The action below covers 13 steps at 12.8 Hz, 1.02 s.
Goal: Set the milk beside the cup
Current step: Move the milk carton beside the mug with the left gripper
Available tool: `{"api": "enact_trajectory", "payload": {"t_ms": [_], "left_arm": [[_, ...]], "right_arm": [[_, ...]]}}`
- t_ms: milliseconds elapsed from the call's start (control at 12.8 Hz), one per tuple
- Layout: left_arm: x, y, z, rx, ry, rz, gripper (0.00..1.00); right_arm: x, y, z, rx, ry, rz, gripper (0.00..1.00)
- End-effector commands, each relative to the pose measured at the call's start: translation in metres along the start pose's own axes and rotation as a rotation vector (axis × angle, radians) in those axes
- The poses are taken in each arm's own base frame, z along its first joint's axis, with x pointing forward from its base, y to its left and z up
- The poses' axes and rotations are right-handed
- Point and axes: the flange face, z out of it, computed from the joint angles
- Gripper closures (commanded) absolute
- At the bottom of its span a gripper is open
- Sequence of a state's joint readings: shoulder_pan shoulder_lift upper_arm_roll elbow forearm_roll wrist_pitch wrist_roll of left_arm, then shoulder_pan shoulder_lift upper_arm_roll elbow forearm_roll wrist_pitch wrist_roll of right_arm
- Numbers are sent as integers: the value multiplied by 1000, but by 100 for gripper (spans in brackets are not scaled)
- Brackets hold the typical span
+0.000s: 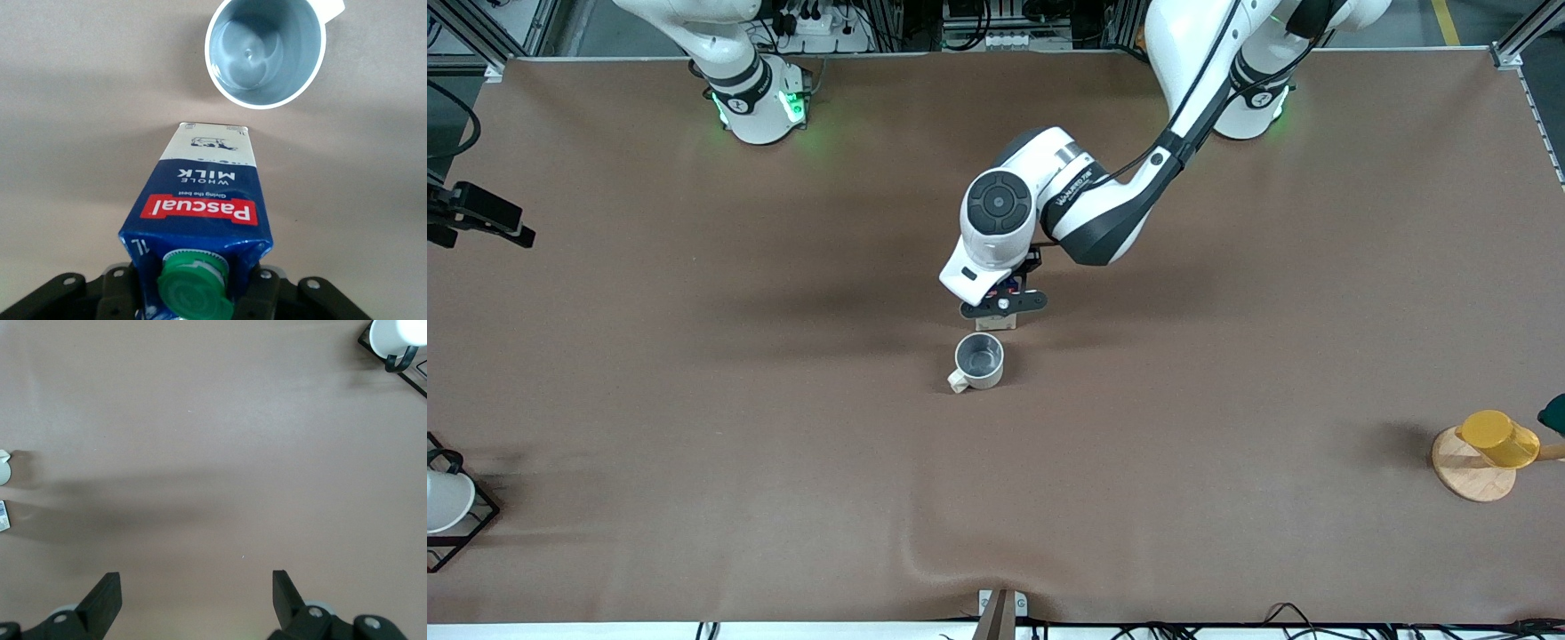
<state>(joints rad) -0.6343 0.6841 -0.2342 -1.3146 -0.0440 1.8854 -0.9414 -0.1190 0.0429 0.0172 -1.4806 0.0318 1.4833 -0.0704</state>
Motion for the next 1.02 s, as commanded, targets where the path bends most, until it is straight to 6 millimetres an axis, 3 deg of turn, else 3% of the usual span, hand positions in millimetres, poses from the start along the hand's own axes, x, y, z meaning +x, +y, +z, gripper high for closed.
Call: {"api": "enact_trajectory", "payload": {"t_ms": [0,156,547,625,859,938], "left_arm": [[1,7,-4,-9,27,24,46],[1,8,-3,-14,32,24,46],[3,10,6,-18,32,25,45],[3,10,6,-20,35,25,40],[5,9,5,-22,38,27,0],[5,10,3,-24,40,29,0]], "right_arm": [[2,4,-3,-5,0,20,0],[2,-9,-2,-22,-5,-9,0],[3,-8,-2,-24,0,-3,0],[5,-4,2,-20,-7,0,0],[4,-3,-1,-21,-3,1,0],[3,-2,-3,-21,0,1,0]]}}
